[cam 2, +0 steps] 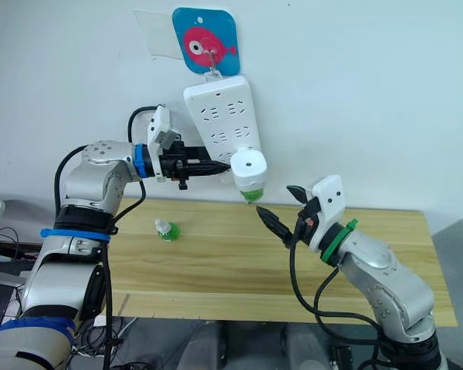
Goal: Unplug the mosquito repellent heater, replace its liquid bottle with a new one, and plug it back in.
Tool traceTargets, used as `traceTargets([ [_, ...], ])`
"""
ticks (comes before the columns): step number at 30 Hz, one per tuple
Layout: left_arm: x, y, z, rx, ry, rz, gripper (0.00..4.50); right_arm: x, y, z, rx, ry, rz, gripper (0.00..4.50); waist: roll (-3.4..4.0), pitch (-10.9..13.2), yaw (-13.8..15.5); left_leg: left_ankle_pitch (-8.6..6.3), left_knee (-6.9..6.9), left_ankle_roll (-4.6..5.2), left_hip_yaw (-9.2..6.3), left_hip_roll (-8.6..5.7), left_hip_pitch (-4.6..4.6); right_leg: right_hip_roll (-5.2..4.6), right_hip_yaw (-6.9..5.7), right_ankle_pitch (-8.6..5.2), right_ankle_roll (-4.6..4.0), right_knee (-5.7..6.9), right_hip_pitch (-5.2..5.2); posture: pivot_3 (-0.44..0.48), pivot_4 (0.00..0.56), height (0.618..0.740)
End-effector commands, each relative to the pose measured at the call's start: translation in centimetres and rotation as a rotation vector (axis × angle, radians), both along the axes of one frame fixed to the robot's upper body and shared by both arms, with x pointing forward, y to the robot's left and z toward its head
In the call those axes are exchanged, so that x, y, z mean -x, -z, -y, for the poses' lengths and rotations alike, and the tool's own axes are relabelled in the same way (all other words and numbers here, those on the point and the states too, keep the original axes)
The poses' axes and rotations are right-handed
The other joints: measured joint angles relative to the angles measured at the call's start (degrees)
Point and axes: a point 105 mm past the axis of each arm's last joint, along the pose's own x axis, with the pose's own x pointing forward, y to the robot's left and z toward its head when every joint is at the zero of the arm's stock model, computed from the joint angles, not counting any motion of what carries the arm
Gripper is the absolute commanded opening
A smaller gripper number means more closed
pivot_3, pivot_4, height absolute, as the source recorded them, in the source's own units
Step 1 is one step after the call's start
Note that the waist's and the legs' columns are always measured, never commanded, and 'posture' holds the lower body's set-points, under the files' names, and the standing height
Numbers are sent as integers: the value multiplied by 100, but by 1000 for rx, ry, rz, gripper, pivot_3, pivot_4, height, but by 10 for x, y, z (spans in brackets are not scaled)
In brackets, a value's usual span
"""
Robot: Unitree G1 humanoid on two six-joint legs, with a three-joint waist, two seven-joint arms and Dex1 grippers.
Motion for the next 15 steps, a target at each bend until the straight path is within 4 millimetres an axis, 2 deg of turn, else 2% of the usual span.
traceTargets([
  [1, 5, -16, 6, 53, 22, 45, 1290, 8, -14, -8, -24, 3, 42, 4500, 0, 4, 4, 0, 0, 0, 0, 0, 0, 0, 0, 0, 0, 1, 0, -142, 285, 740],
  [6, 3, -13, 6, 46, 0, 49, 1290, 3, -24, -11, -32, 97, 53, 4500, 1, 16, 2, 3, 1, -4, -1, 0, -1, 0, 0, 0, 0, 4, -1, -147, 287, 740],
  [15, 5, -8, 7, 57, -13, 49, 1290, -8, -42, -34, -54, 151, 112, 4500, 1, 17, -1, 5, 0, -8, -2, 0, -1, -1, -1, 0, 0, 4, -4, -152, 275, 740],
])
